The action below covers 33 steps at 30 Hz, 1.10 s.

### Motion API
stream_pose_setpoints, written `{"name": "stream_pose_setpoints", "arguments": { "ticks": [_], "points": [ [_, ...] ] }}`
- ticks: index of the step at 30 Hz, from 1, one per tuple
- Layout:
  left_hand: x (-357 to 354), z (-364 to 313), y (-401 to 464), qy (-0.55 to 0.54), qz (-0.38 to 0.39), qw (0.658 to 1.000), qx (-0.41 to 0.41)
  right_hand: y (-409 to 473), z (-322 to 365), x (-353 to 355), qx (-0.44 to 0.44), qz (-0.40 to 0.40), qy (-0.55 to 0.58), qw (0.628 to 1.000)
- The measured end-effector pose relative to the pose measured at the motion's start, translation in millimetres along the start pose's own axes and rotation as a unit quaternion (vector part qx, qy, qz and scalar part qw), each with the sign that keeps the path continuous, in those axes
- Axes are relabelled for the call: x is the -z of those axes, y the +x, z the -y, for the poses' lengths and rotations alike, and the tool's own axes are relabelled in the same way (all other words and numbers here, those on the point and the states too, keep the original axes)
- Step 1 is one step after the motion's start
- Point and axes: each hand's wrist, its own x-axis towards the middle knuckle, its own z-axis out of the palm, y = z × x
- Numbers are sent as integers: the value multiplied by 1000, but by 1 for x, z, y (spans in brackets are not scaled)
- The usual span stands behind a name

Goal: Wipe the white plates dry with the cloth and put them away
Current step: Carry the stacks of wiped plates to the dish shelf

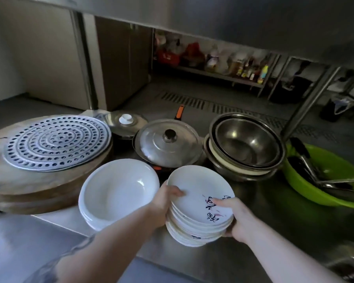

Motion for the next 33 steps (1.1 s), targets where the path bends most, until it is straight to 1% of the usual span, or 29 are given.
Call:
{"name": "stream_pose_setpoints", "arguments": {
  "ticks": [4, 7, 10, 15, 18, 22, 27, 30, 33],
  "points": [
    [-3, -6, 15, -18, -12, 1000, 8, 14, 7, -4, -11, -16, 0, 1000],
    [-5, -3, 28, -14, -29, 999, 16, 21, 8, -3, -24, -24, 1, 999],
    [-8, 3, 34, -10, -29, 999, 27, 29, 6, 3, -30, -26, 1, 999],
    [-7, 4, 39, -2, -38, 999, 14, 38, 6, 3, -16, -30, 5, 999],
    [-7, 4, 38, 13, -27, 999, 20, 42, 5, 3, -6, -27, 14, 1000],
    [-8, 6, 35, -27, -23, 999, 40, 46, 1, 5, 17, 1, 62, 998],
    [-12, 19, 29, -91, -62, 994, 10, 44, -13, -3, 53, -6, 161, 985],
    [-13, 19, 29, -101, -77, 992, -19, 44, -21, -7, 76, -10, 214, 974],
    [-12, 20, 28, -106, -76, 991, -27, 42, -25, -12, 82, -18, 240, 967]
  ]
}}
